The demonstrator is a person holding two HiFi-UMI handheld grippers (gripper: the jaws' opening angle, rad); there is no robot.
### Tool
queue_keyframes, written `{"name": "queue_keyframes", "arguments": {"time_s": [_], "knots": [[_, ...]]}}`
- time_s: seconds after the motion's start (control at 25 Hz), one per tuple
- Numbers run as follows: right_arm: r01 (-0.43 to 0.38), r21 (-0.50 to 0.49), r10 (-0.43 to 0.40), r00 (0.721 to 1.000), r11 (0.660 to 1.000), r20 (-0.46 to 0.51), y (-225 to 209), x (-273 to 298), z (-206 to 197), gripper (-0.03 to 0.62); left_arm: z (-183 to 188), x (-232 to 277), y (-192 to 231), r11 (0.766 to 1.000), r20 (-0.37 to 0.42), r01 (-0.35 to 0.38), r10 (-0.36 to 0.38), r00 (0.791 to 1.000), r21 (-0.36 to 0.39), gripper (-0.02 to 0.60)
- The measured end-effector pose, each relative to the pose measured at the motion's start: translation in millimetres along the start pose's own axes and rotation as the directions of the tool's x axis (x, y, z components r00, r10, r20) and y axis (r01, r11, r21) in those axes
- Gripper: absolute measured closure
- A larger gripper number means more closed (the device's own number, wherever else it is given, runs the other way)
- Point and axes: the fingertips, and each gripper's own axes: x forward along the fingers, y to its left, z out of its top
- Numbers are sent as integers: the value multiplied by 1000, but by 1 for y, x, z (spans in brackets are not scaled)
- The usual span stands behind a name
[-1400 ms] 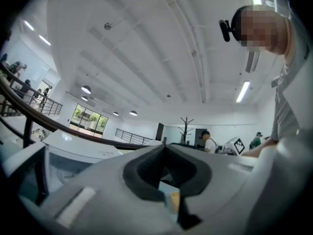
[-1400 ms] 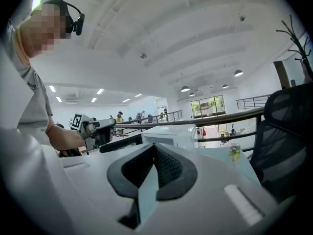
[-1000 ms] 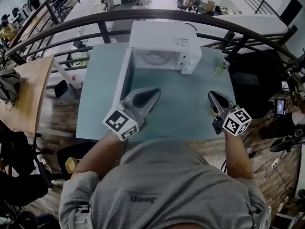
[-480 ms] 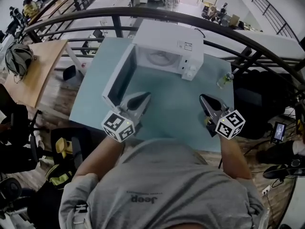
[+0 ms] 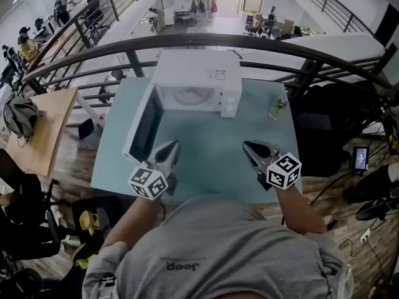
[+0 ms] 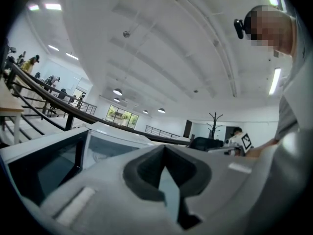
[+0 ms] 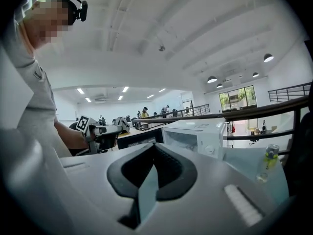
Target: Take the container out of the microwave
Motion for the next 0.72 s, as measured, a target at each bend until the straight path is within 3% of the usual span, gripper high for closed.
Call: {"name": "queue_keyframes", "arguments": {"time_s": [0.4,0.72], "knots": [[46,71,-48,999,996,27,-2,7,-5,589,-11,-3,8,999,-76,34,-31,997,35,565],[45,77,-46,999,996,17,-1,8,-7,589,-11,-8,9,999,-78,26,-23,997,32,565]]}}
